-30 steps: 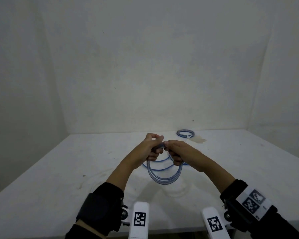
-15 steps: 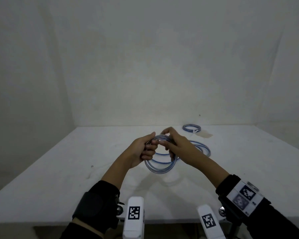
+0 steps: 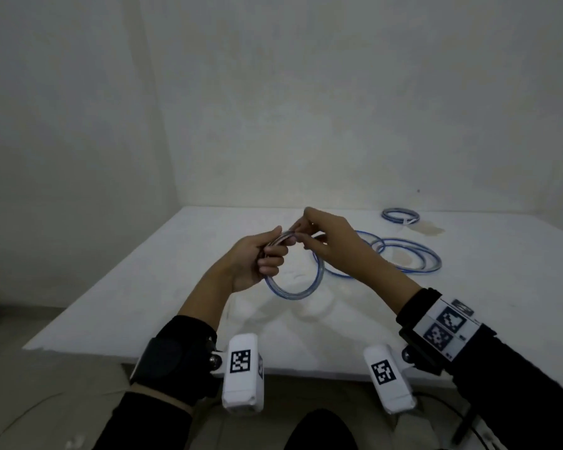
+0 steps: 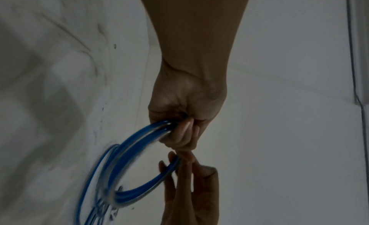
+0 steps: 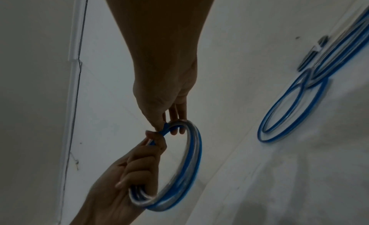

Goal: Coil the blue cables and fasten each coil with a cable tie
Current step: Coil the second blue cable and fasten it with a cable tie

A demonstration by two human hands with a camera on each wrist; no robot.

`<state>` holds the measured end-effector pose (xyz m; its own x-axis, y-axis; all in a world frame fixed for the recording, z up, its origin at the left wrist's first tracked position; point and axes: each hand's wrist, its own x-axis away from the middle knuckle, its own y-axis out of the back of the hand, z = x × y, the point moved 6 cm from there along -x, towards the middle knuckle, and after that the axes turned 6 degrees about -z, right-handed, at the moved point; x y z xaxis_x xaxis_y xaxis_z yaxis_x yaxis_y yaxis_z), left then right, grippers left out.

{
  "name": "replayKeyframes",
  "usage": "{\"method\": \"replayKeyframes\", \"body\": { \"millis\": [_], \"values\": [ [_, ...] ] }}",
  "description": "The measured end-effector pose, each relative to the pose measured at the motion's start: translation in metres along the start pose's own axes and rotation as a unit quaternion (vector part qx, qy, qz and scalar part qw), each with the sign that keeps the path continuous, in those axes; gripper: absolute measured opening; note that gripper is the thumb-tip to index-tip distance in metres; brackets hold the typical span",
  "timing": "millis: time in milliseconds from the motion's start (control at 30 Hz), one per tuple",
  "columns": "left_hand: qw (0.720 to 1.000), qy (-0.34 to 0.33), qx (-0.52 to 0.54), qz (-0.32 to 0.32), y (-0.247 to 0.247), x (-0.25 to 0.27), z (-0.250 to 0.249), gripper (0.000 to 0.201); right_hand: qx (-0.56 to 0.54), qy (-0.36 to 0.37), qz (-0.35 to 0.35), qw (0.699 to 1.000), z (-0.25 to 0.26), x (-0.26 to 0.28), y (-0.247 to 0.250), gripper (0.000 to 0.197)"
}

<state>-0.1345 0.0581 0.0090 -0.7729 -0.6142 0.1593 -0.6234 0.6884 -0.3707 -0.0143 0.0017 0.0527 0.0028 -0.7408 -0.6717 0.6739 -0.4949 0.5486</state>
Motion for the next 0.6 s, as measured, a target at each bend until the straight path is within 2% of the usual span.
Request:
{"method": "replayKeyframes", "body": {
  "millis": [133,200,367,467,500,533,600],
  "values": [
    [0.995,0.054,0.072,0.046,0.021,0.021,-0.005,0.023,-0.046,-0.030,0.046,0.997,0.012,-0.012,-0.026,0.011],
    [0.993,0.055,0.088,0.055,0.030,0.029,-0.007,0.021,-0.073,-0.037,0.053,0.995,0.019,-0.018,-0.036,0.011],
    [0.999,-0.002,0.003,-0.033,0.065,0.040,-0.013,0.026,-0.116,-0.093,0.039,0.988,0.018,-0.024,-0.060,0.015],
    [0.995,-0.043,-0.005,-0.091,0.087,0.046,-0.020,0.028,-0.135,-0.214,0.003,0.967,-0.011,-0.018,-0.072,0.011],
    [0.992,-0.058,-0.001,-0.108,0.094,0.047,-0.023,0.028,-0.118,-0.246,0.017,0.962,-0.022,-0.014,-0.077,0.008],
    [0.990,-0.071,0.002,-0.123,0.100,0.049,-0.026,0.028,-0.078,-0.246,0.057,0.965,-0.029,-0.010,-0.084,0.008],
    [0.985,-0.095,0.005,-0.143,0.106,0.051,-0.031,0.029,0.003,-0.179,0.180,0.967,-0.032,-0.002,-0.103,0.020]
  ]
}}
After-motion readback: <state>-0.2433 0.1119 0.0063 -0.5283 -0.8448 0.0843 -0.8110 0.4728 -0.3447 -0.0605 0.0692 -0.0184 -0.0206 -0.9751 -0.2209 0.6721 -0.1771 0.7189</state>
